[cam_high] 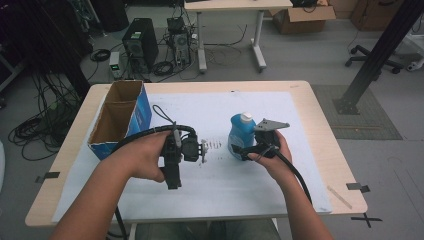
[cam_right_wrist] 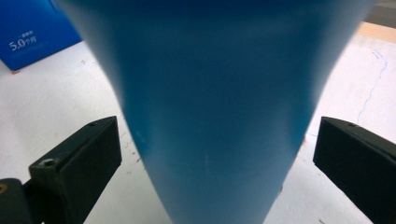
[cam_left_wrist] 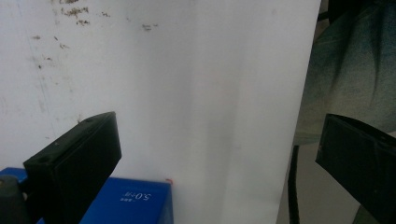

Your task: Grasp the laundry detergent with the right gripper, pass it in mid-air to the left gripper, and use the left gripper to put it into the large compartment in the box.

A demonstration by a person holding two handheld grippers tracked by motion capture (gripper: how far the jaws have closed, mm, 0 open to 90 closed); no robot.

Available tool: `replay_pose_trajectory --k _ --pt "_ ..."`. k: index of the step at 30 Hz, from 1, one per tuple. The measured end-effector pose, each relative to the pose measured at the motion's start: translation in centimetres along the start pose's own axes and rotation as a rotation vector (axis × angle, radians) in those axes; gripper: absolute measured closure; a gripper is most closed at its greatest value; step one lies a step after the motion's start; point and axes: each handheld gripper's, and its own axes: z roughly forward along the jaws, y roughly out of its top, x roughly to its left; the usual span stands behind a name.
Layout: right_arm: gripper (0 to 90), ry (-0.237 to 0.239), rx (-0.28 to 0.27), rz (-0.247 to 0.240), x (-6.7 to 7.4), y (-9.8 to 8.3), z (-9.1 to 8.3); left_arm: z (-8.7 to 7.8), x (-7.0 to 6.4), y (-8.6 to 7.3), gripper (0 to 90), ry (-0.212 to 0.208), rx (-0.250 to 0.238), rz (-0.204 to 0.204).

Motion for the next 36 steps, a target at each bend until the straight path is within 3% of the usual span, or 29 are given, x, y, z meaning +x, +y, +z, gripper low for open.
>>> replay_pose_trajectory --k 19,26,36 --pt "2.0 -0.029 -0.074 0.036 0.6 -0.5 0.8 0.1 -0.1 0.1 0.2 -0.001 -0.001 0.003" --pt "8.4 -0.059 -0.091 0.037 0.7 -0.8 1.1 0.2 -0.1 0.0 0.2 0.000 -0.008 0.002" --pt "15.3 -0.066 -0.108 0.040 0.8 -1.2 1.2 0.2 0.0 -0.1 0.2 0.001 -0.006 0.001"
